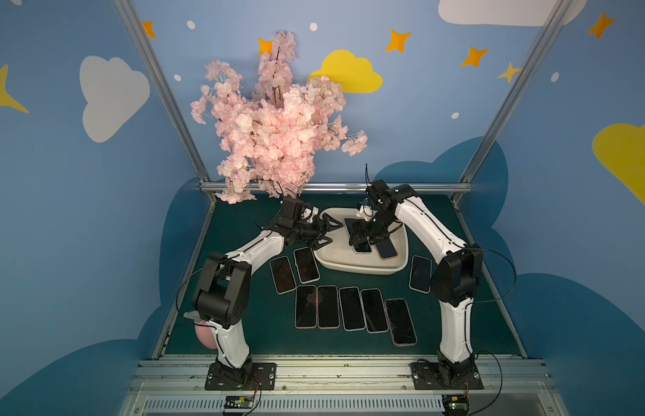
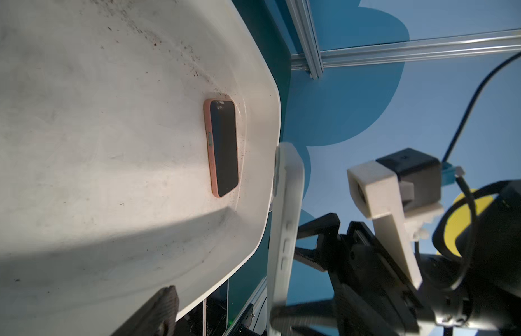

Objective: Take the phone out of the storage box
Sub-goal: Pick up the phone from the storage box.

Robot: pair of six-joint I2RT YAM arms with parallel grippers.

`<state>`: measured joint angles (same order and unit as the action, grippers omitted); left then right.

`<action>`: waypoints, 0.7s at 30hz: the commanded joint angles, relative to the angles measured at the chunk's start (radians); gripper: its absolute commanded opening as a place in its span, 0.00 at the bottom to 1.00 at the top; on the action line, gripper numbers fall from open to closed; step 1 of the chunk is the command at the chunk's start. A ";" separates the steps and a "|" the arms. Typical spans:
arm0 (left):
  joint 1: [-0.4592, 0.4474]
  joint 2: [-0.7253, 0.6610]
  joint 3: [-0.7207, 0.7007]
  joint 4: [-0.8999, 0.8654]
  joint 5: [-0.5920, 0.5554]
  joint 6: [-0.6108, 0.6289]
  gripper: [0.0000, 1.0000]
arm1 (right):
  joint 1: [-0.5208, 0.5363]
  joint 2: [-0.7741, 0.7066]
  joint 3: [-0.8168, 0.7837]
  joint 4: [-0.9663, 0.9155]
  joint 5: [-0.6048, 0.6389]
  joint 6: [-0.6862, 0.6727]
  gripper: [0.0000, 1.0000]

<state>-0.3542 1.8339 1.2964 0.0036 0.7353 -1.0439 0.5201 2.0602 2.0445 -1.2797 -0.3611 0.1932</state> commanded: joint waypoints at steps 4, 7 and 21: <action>-0.040 0.044 0.058 0.018 0.035 0.001 0.79 | 0.050 -0.122 -0.099 0.026 -0.038 0.008 0.68; -0.052 0.049 0.058 0.015 0.038 0.006 0.68 | 0.065 -0.135 -0.129 0.032 -0.042 0.015 0.68; -0.056 -0.013 0.008 -0.067 0.061 0.088 0.11 | 0.087 -0.124 -0.146 0.057 -0.070 0.044 0.69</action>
<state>-0.4080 1.8656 1.3197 -0.0196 0.7742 -1.0126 0.5995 1.9636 1.8931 -1.2530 -0.3946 0.2276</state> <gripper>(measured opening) 0.126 0.779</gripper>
